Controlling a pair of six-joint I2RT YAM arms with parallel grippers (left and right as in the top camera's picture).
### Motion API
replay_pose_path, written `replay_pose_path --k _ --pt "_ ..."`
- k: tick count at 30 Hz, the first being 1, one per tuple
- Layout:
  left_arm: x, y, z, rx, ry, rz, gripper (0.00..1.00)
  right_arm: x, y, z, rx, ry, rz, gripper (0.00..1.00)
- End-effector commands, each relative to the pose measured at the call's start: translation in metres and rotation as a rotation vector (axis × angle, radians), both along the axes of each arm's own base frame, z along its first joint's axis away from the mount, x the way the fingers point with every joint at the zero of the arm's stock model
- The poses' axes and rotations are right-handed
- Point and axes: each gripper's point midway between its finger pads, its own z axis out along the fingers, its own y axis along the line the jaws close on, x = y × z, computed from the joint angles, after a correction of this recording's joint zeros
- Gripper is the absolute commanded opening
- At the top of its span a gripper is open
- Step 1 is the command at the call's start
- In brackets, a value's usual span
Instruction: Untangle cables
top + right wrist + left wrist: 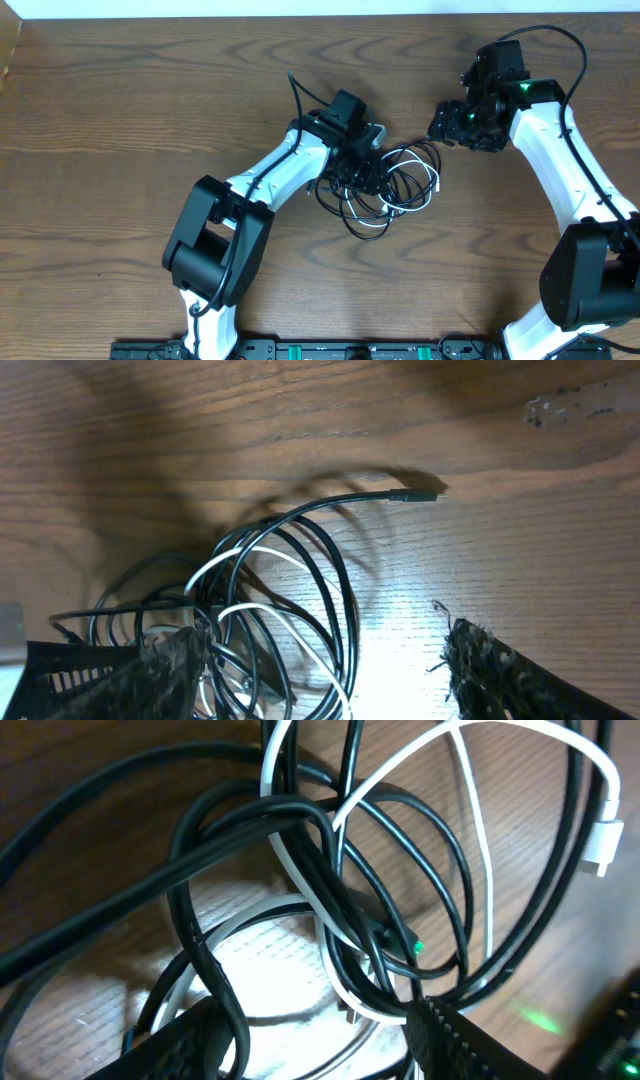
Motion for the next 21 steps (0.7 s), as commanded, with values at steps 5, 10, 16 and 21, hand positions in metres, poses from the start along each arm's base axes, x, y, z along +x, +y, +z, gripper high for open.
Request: replay_pose_path --k 5,10,16,21 --pt "-0.0087 -0.0108 0.0066 -0.087 0.038 -0.048 0.60 -0.0014 -0.0020 -0.0029 -0.012 0.004 0.012 0.76" --pt "-0.0079 -0.0111 0.0066 -0.087 0.033 -0.049 0.65 -0.0023 0.0021 -0.0031 -0.013 0.003 0.025 0.77" --pt "-0.0057 -0.0124 0.0021 -0.089 0.030 -0.049 0.65 -0.0018 0.0026 -0.0029 -0.013 0.000 0.026 0.77" --pt "-0.0036 -0.0137 0.0021 -0.095 0.020 -0.049 0.66 -0.0020 0.0034 -0.0029 -0.013 0.001 0.028 0.78"
